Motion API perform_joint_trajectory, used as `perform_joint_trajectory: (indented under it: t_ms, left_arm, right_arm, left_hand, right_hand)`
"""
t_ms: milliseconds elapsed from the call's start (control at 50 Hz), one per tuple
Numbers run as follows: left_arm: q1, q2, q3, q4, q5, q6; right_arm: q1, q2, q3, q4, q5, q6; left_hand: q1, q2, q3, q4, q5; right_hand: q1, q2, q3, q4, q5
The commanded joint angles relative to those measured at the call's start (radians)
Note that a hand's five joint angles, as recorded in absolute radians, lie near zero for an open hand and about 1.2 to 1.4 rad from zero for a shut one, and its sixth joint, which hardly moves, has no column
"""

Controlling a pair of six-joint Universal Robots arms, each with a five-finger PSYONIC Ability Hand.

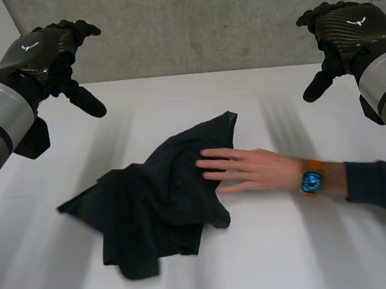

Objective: Fold the shorts.

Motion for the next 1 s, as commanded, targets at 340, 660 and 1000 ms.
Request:
perform_joint_trajectory:
  t_ms: [340,660,1000]
  left_arm:
    - [-0.059,-0.067,-0.025,-0.035,-0.037,0.219]
    - [-0.048,-0.126,-0.310,-0.016,-0.106,0.245]
    - [-0.081,0.065,-0.569,0.087,-0.120,0.058]
  right_arm:
    - [0.045,0.072,0.000,0.110,-0.181,-0.210]
    - [0.242,0.261,0.070,0.180,-0.215,-0.025]
    - [0.336,0.425,0.164,-0.136,-0.098,0.264]
  left_hand:
    - [-0.002,-0.012,-0.022,-0.015,-0.033]
    - [0.036,0.027,0.016,0.023,0.005]
    - [0.218,0.209,0.198,0.205,0.187]
  right_hand:
    - [0.011,-0.014,-0.038,-0.060,-0.051]
    - [0.011,-0.014,-0.038,-0.060,-0.051]
    - [0.036,0.011,-0.014,-0.035,-0.026]
